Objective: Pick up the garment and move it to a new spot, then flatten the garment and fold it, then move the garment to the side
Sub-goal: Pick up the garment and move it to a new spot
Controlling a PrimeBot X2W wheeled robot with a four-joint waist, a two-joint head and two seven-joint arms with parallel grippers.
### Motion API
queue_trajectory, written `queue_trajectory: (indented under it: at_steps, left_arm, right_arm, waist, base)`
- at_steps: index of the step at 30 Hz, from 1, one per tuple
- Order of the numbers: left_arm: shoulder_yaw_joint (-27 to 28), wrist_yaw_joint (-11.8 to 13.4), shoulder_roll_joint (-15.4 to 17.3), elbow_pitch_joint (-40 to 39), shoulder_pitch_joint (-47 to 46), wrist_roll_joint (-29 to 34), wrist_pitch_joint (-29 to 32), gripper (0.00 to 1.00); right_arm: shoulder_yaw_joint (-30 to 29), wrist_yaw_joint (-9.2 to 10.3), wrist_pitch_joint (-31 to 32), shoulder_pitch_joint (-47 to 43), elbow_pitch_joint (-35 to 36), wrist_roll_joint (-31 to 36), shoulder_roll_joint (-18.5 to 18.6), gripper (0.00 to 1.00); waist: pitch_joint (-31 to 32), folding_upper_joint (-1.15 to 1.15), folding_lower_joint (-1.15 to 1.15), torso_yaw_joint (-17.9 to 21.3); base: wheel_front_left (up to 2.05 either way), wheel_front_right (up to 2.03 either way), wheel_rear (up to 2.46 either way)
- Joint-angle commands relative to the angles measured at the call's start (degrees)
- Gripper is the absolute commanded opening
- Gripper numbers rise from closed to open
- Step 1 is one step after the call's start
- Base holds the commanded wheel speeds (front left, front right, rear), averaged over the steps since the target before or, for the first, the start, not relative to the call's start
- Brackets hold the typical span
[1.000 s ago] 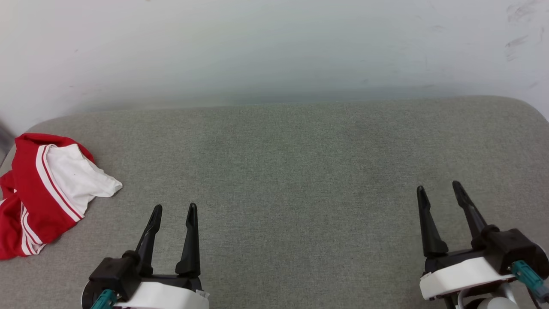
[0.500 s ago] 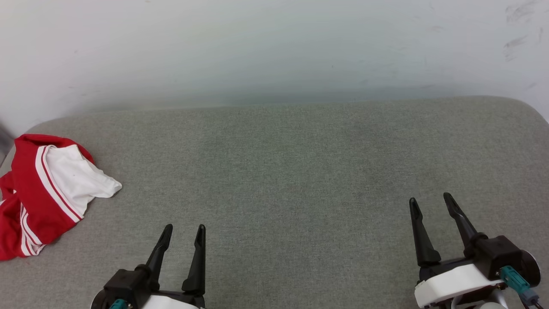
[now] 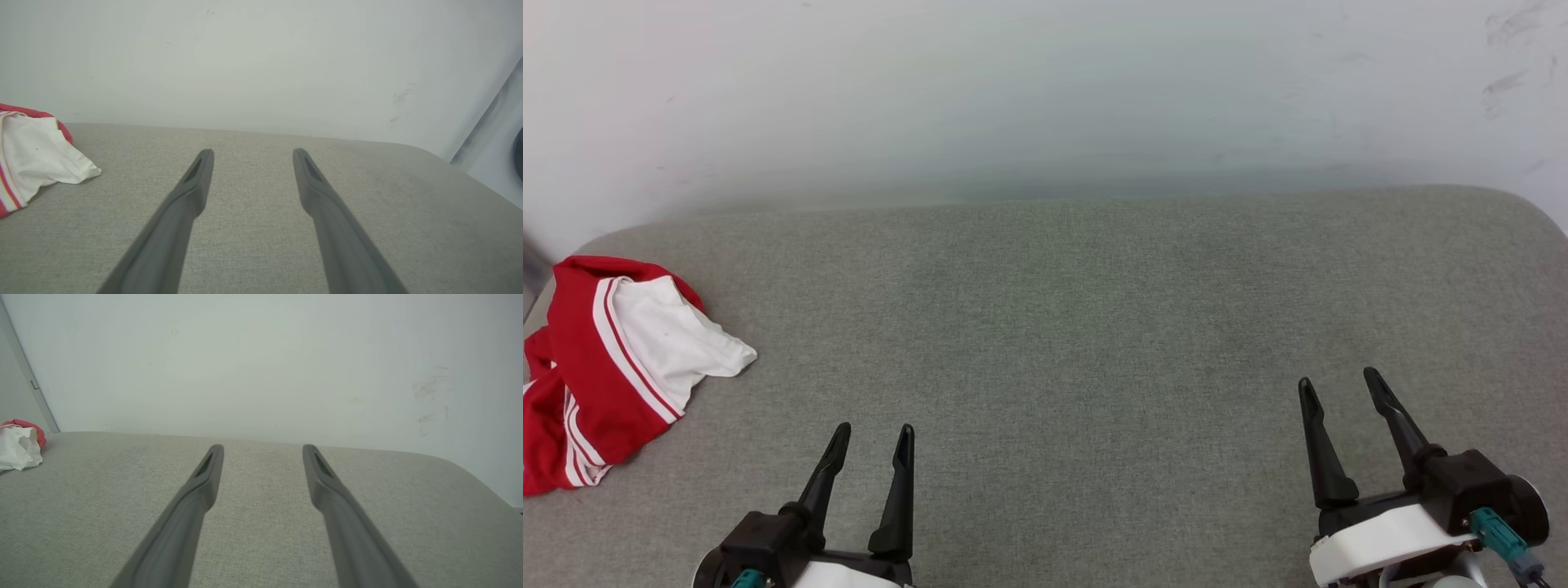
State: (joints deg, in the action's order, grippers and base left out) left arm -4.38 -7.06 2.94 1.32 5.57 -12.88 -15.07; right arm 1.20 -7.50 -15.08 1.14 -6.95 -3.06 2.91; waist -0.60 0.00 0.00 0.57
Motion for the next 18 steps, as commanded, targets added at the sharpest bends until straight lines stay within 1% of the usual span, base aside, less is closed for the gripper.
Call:
queue_trajectory:
  at_steps: [1, 9, 13, 18]
  left_arm:
    - [0.2, -0.2, -0.1, 0.0, 0.2, -0.2, -0.2, 1.00]
    - [-0.1, -0.3, -0.1, 0.5, 0.1, -0.1, -0.2, 1.00]
    - [0.3, -0.3, -0.1, 0.4, 0.2, 0.3, -0.2, 1.00]
    - [1.4, -0.4, -0.1, 0.2, 0.6, 0.7, -0.2, 1.00]
  right_arm:
    - [0.2, 0.02, -0.1, -0.3, 0.1, -0.2, -0.1, 1.00]
    - [0.6, 0.02, -0.1, -0.7, 0.0, -0.5, -0.1, 1.00]
    - [0.9, 0.02, -0.1, -1.1, 0.2, -0.5, -0.1, 1.00]
    - [1.5, 0.02, -0.1, -1.6, 0.4, -0.8, -0.1, 1.00]
  waist:
    - [0.1, 0.00, 0.00, 0.0]
    - [0.3, 0.00, 0.00, -0.8]
    - [0.4, 0.00, 0.00, -2.3]
    - [0.7, 0.00, 0.00, -5.3]
  base:
    - [0.00, 0.00, 0.00]
    - [0.00, 0.00, 0.00]
    - [0.00, 0.00, 0.00]
    - [0.00, 0.00, 0.00]
